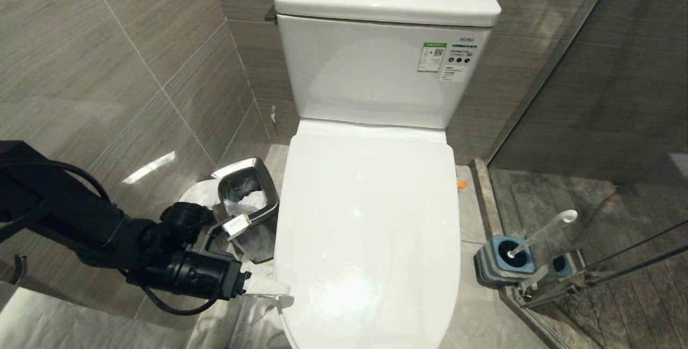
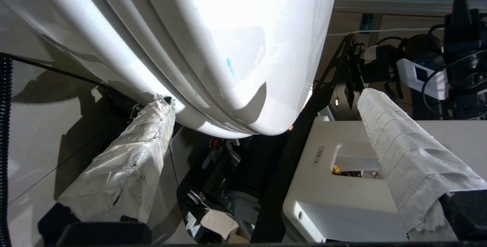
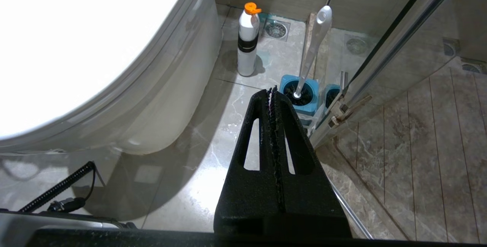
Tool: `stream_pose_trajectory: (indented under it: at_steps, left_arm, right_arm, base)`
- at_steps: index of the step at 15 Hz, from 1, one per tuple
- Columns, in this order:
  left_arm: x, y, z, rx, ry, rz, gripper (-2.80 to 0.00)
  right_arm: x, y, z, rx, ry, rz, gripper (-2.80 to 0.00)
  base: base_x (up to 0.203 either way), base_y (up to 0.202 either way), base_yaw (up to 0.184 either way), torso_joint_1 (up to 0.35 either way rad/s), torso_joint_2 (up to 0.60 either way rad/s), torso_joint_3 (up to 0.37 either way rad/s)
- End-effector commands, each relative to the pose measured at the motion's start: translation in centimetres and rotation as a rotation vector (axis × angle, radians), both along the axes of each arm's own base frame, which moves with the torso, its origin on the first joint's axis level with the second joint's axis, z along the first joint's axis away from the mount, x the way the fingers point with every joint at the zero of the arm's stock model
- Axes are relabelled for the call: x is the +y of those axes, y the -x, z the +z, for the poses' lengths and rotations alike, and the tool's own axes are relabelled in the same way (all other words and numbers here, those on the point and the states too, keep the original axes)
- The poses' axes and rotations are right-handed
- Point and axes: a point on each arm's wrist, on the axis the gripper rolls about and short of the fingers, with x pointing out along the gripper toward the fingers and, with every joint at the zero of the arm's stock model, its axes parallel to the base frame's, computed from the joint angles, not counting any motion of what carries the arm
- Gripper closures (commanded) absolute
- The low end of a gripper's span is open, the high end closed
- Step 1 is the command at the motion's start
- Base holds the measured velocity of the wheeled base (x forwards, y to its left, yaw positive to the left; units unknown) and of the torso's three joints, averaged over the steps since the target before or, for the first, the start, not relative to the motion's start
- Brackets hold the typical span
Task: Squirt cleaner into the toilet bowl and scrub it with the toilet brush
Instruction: Use the left hand to lift the toilet lid slightly
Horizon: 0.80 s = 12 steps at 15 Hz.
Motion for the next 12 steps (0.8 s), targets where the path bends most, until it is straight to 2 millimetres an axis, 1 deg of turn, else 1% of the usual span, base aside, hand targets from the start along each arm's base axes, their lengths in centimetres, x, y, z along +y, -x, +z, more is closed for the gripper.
stream_pose_trajectory:
  at_steps: [1,9,12]
  left_arm:
    - [-0.5,0.0,-0.1,-0.001,0.0,-0.015,-2.8]
    - [-2.2,0.6,0.4,-0.004,0.001,-0.069,-2.8]
    - [-2.4,1.2,0.5,0.014,0.001,-0.077,-2.8]
  right_arm:
    - [0.0,0.0,0.0,0.001,0.0,0.002,0.0]
    - [0.0,0.0,0.0,0.001,0.0,0.002,0.0]
    - [0.0,0.0,0.0,0.001,0.0,0.002,0.0]
  base:
    - [0.0,0.0,0.0,0.0,0.0,0.0]
    - [0.0,0.0,0.0,0.0,0.0,0.0]
    - [0.0,0.0,0.0,0.0,0.0,0.0]
